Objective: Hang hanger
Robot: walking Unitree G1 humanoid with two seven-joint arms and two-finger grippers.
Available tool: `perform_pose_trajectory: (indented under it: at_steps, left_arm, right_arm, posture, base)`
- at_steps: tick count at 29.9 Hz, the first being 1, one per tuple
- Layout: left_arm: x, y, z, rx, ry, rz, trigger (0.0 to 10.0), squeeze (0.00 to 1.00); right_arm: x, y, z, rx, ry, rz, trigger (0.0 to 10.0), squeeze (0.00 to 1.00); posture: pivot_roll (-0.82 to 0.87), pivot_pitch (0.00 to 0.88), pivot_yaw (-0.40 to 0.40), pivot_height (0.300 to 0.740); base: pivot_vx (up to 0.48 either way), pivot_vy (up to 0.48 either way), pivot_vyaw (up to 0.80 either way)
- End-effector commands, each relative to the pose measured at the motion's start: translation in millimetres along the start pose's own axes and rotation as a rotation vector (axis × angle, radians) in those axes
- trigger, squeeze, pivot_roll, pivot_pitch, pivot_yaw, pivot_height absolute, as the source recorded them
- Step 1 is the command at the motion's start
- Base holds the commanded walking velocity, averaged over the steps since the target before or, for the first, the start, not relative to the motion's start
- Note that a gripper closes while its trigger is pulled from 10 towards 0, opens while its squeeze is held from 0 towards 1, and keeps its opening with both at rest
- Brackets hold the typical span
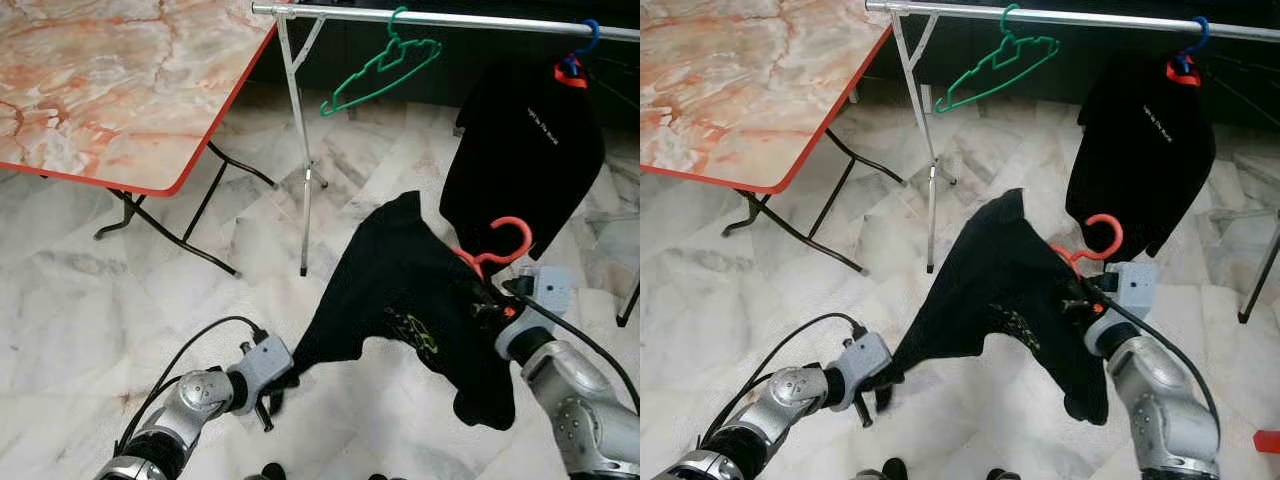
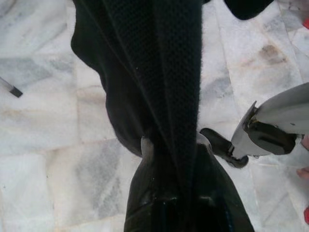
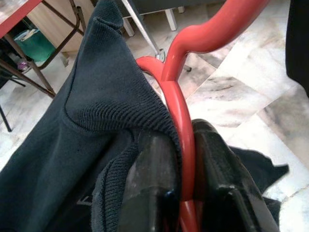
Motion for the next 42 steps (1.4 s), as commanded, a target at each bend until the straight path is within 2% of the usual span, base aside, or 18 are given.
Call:
perform_pose_trajectory:
  at_steps: [1,2,3,4,5,6,9,14,16,17,22,24,26,27,32,35,38,42]
  left_arm:
    - [-20.7,4.9,-30.5,0.095,0.073,-0.064,0.0,0.0]
    - [-16.6,3.2,-25.2,0.076,0.057,-0.039,2.0,0.0]
    - [-9.5,1.8,-17.3,0.047,0.035,0.0,10.0,0.0]
    - [-9.5,1.8,-17.3,0.047,0.035,0.0,10.0,0.0]
    - [-4.3,1.1,-11.2,0.023,0.037,0.027,10.0,0.53]
    - [-2.5,0.8,-7.7,0.007,0.054,0.03,10.0,1.0]
    - [0.7,1.7,0.0,-0.025,0.04,0.029,10.0,1.0]
    - [1.9,4.8,-1.6,-0.021,0.034,0.02,10.0,1.0]
    - [2.7,8.6,-3.6,-0.023,0.034,0.01,10.0,1.0]
    - [2.7,8.6,-3.6,-0.023,0.034,0.01,10.0,1.0]
    - [4.3,10.7,2.5,-0.063,0.041,0.002,10.0,1.0]
    - [2.7,11.4,11.3,-0.114,0.085,-0.038,10.0,1.0]
    - [0.4,11.9,15.3,-0.137,0.101,-0.066,10.0,1.0]
    - [-1.4,12.2,20.1,-0.157,0.102,-0.095,10.0,1.0]
    - [0.0,11.3,26.2,-0.174,0.091,-0.102,10.0,1.0]
    - [5.4,10.4,40.7,-0.238,0.134,-0.1,10.0,1.0]
    - [17.5,14.5,66.8,-0.373,0.242,-0.107,10.0,1.0]
    - [18.2,19.6,75.7,-0.422,0.278,-0.15,10.0,1.0]
  right_arm:
    - [-1.8,0.7,25.2,-0.085,0.004,-0.013,10.0,0.0]
    - [-1.8,-0.3,21.4,-0.062,0.017,-0.008,10.0,0.0]
    - [-0.9,-1.3,12.6,-0.01,0.056,0.009,10.0,0.0]
    - [-0.9,-1.3,12.6,-0.01,0.056,0.009,10.0,0.0]
    - [0.5,-1.1,2.8,0.049,0.117,0.032,10.0,0.0]
    - [2.6,-0.1,-4.3,0.089,0.165,0.059,10.0,0.0]
    - [5.8,6.7,-29.3,0.244,0.353,0.161,10.0,0.0]
    - [-0.1,10.5,-32.5,0.297,0.466,0.195,10.0,0.0]
    - [-8.3,11.9,-31.2,0.328,0.566,0.207,10.0,0.0]
    - [-8.3,11.9,-31.2,0.328,0.566,0.207,10.0,0.0]
    - [-3.5,16.0,-35.3,0.353,0.643,0.281,10.0,0.0]
    - [6.2,26.0,-47.2,0.406,0.726,0.399,10.0,0.0]
    - [10.5,30.2,-51.4,0.426,0.739,0.446,10.0,0.0]
    - [18.7,37.5,-55.5,0.448,0.723,0.517,10.0,0.0]
    - [25.6,45.9,-58.3,0.468,0.722,0.585,10.0,0.0]
    - [24.6,51.8,-60.7,0.493,0.743,0.618,10.0,0.0]
    - [21.5,56.5,-58.8,0.504,0.763,0.629,10.0,0.0]
    - [21.0,57.1,-56.6,0.499,0.772,0.631,10.0,0.0]
  posture:
    - [-0.05,0.226,0.014,0.74]
    - [-0.05,0.226,0.012,0.74]
    - [-0.05,0.226,0.012,0.74]
    - [-0.05,0.226,0.012,0.74]
    - [-0.05,0.228,0.01,0.74]
    - [-0.05,0.229,0.009,0.74]
    - [-0.05,0.233,0.002,0.74]
    - [-0.05,0.234,0.0,0.74]
    - [-0.05,0.235,-0.001,0.74]
    - [-0.05,0.235,-0.001,0.74]
    - [-0.05,0.237,0.0,0.74]
    - [-0.05,0.245,0.007,0.74]
    - [-0.05,0.249,0.01,0.74]
    - [-0.05,0.252,0.014,0.74]
    - [-0.05,0.252,0.014,0.74]
    - [-0.06,0.26,0.02,0.74]
    - [-0.06,0.272,0.029,0.74]
    - [-0.07,0.274,0.032,0.74]
  base:
    - [0.0,0.0,0.0]
    - [0.0,0.0,0.0]
    - [0.0,0.0,0.0]
    - [0.0,0.0,0.0]
    - [0.0,0.0,0.0]
    - [0.0,0.0,0.0]
    - [0.0,0.0,0.0]
    - [0.0,0.0,0.0]
    - [0.0,0.0,0.0]
    - [0.0,0.0,0.0]
    - [0.0,0.0,0.0]
    - [0.0,0.0,0.0]
    - [0.0,0.0,0.0]
    - [0.0,0.0,0.0]
    - [0.0,0.0,0.0]
    - [0.0,0.0,0.0]
    - [0.0,0.0,0.0]
    - [0.0,0.0,0.0]
Point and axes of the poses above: a point about 5 cm out from each wrist's last joint towards the gripper, its own y axis pointing back from the gripper into the wrist, its own z axis along the axis of the wrist's last joint, x = y × z, the point moved 6 cm from there along -y, pointing out of the wrist towards the gripper, and after that the axes turned 7 degrees about -y, right-handed, at the moved point
